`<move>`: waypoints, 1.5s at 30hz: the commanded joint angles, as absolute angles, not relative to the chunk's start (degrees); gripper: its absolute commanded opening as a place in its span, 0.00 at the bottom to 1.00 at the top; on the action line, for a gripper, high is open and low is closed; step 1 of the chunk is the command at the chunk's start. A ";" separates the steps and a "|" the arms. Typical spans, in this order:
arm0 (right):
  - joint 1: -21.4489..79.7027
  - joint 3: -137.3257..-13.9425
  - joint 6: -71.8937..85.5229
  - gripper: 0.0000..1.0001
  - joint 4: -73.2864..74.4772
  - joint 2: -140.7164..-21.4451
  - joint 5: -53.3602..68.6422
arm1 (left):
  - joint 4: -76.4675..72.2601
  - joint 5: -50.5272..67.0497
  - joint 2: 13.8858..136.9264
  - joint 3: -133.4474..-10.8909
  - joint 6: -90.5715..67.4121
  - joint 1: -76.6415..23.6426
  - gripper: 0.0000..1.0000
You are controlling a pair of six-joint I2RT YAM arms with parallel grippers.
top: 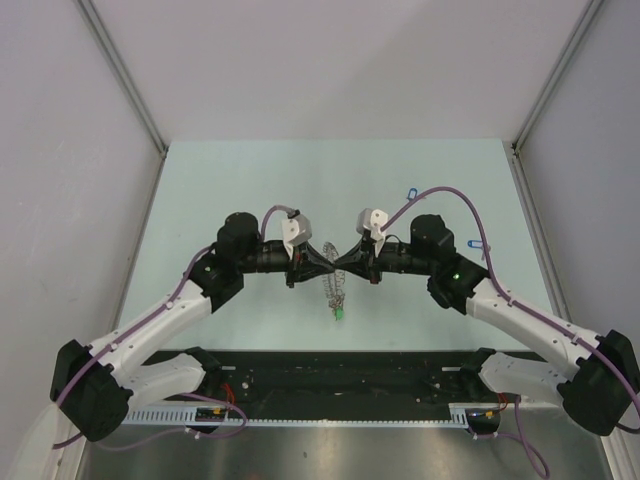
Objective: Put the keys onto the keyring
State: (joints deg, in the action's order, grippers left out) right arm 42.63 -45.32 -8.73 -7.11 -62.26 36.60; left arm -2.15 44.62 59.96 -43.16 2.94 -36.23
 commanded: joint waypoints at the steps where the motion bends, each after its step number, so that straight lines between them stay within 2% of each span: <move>1: 43.24 -45.88 -8.44 0.00 -10.11 -60.47 38.06 | -5.71 45.53 59.85 -43.24 2.37 -36.47 0.05; 2: 43.24 -45.88 -8.18 0.00 -10.02 -60.47 37.71 | -5.89 45.27 59.77 -43.07 2.37 -36.47 0.00; 3: 43.24 -45.88 -7.13 0.04 -10.02 -60.29 36.83 | -5.80 45.18 59.59 -42.98 2.55 -36.47 0.00; 4: 43.24 -45.79 -6.25 0.17 -10.28 -60.03 35.96 | -5.89 44.13 59.33 -42.89 2.64 -36.47 0.00; 6: 43.33 -45.88 -3.62 0.31 -10.37 -59.33 32.37 | -7.03 43.25 58.63 -41.93 1.94 -36.47 0.00; 7: 43.07 -45.88 -2.73 0.42 -10.02 -58.20 31.30 | -7.64 42.11 58.28 -41.49 1.50 -36.56 0.01; 9: 42.80 -45.88 -0.80 0.50 -9.15 -57.05 28.41 | -9.57 41.14 57.13 -40.08 0.36 -36.47 0.00; 14: 40.96 -44.57 3.59 0.52 -8.09 -53.44 25.84 | -13.79 37.45 53.88 -36.92 -3.68 -36.47 0.00; 24: 39.64 -40.96 6.41 0.50 -9.31 -53.17 31.46 | -25.30 34.54 50.98 -31.47 -10.98 -36.56 0.00; 26: 39.55 -39.99 7.29 0.51 -10.72 -53.70 33.47 | -28.03 34.72 50.98 -30.33 -11.95 -36.47 0.00; 31: 39.64 -39.02 8.52 0.62 -15.11 -56.86 37.08 | -32.42 35.51 51.15 -28.92 -12.83 -36.56 0.00; 45: 40.34 -38.15 10.28 0.63 -23.29 -60.65 47.01 | -36.91 34.11 51.77 -28.13 -13.54 -36.56 0.00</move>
State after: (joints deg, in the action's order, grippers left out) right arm 39.72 -38.26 9.56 -17.41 -61.19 40.75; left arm -31.20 35.07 52.34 -28.38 -12.69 -36.42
